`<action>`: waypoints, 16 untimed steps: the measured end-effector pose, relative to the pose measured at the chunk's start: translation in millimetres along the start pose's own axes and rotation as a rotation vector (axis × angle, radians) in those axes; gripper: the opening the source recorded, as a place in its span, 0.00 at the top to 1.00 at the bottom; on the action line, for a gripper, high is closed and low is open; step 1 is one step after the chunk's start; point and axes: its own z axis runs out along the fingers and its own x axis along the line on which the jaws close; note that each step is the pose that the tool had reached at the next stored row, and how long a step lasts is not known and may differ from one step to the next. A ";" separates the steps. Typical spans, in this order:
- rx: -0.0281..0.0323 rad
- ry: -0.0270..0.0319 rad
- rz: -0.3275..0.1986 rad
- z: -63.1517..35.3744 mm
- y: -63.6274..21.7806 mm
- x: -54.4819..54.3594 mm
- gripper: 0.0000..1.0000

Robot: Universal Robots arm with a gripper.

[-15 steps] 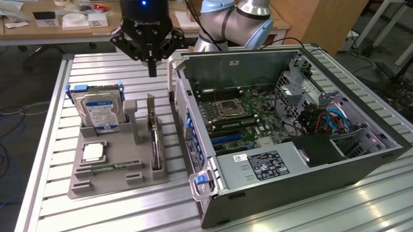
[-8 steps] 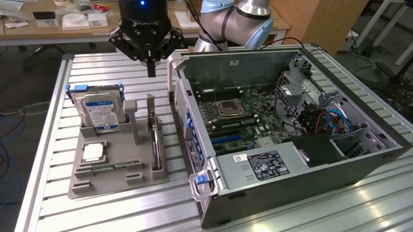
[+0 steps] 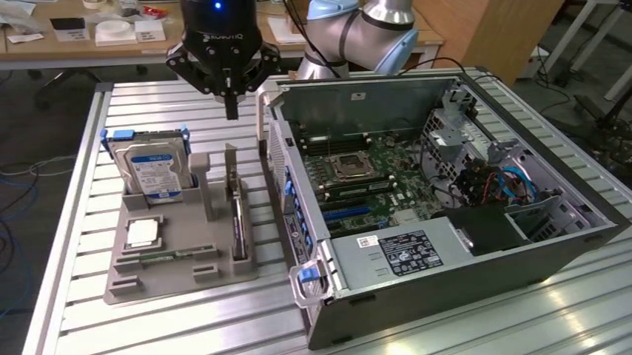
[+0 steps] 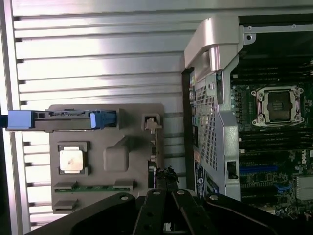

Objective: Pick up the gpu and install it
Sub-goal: 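Reach for the gpu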

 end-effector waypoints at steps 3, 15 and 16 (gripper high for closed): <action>0.0001 0.0000 0.000 -0.2 -5.4 -0.3 0.89; 0.0007 -0.0001 0.000 -1.4 -34.2 -1.9 0.89; 0.0008 0.0000 0.000 -1.5 -36.5 -1.9 0.89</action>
